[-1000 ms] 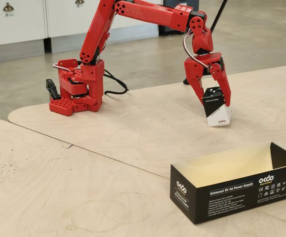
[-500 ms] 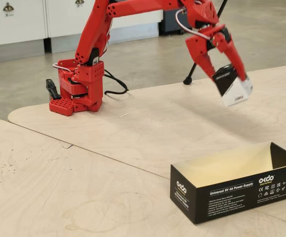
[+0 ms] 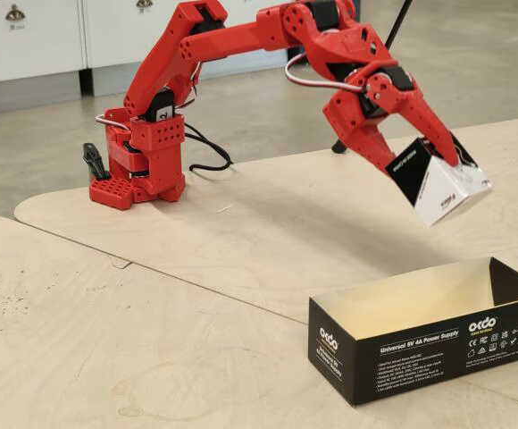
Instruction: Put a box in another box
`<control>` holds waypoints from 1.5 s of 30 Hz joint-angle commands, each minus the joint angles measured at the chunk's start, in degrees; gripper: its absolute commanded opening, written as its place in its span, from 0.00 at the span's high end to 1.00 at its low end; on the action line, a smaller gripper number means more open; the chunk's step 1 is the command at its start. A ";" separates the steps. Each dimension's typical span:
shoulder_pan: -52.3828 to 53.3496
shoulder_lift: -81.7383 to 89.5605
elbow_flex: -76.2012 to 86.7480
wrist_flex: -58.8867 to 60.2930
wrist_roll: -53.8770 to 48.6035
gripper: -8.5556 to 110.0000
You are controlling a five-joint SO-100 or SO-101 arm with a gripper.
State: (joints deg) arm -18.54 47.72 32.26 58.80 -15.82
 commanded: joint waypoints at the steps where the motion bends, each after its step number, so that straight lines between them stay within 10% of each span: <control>1: 2.20 1.14 -4.22 -3.16 -0.88 0.83; 33: 4.22 24.70 15.21 1.41 -11.43 0.59; 45: -11.16 77.96 76.11 16.52 -27.95 0.68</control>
State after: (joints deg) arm -26.10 106.52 90.26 75.32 -41.92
